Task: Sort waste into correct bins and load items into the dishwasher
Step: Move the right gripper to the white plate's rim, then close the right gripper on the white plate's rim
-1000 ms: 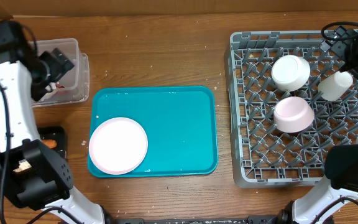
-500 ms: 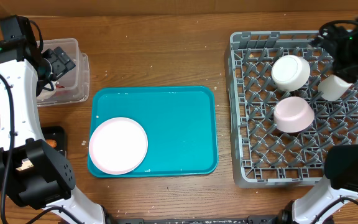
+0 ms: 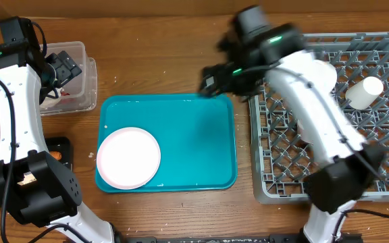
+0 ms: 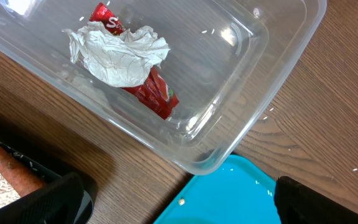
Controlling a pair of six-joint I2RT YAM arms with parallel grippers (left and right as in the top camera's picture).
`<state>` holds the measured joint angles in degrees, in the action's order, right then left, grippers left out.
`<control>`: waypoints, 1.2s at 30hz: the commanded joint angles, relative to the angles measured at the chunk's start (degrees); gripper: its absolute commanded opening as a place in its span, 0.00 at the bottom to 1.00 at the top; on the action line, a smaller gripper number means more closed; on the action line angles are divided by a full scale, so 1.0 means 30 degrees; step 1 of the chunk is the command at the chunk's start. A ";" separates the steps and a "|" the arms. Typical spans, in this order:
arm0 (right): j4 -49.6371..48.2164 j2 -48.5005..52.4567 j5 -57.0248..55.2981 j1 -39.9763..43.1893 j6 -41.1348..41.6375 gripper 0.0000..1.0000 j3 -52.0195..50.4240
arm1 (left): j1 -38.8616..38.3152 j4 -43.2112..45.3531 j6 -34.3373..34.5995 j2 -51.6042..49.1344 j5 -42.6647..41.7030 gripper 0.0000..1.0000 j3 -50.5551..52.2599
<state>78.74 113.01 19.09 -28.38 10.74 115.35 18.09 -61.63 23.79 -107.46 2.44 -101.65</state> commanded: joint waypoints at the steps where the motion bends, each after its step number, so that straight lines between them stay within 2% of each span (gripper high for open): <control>1: -0.1231 0.0495 -0.0634 -0.1690 0.0080 1.00 -0.0153 | -0.0022 0.0051 -0.0219 0.0211 0.0321 1.00 -0.0459; 8: -0.2987 0.2164 -0.0787 -0.4874 0.0860 1.00 -0.0219 | -0.0022 0.0058 -0.0226 0.0211 0.0321 1.00 -0.0459; 16: -0.3847 0.4940 -0.0976 -0.7067 0.1829 0.80 -0.0219 | -0.0022 0.0058 -0.0226 0.0211 0.0321 1.00 -0.0459; 26: -0.4357 0.7300 -0.2178 -0.7555 0.3694 0.58 -0.0219 | -0.0022 0.0058 -0.0219 0.0211 0.0321 1.00 -0.0459; 32: -0.4379 0.8043 -0.3184 -0.7555 0.4328 0.55 -0.0226 | -0.0022 0.0058 -0.0226 0.0211 0.0321 1.00 -0.0459; 36: -0.4452 0.8451 -0.3366 -0.7555 0.4881 0.49 -0.0328 | -0.0022 0.0058 -0.0226 0.0211 0.0321 1.00 -0.0459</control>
<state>65.58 136.84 10.66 -51.09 23.27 114.69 18.09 -61.63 23.77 -107.48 2.44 -101.65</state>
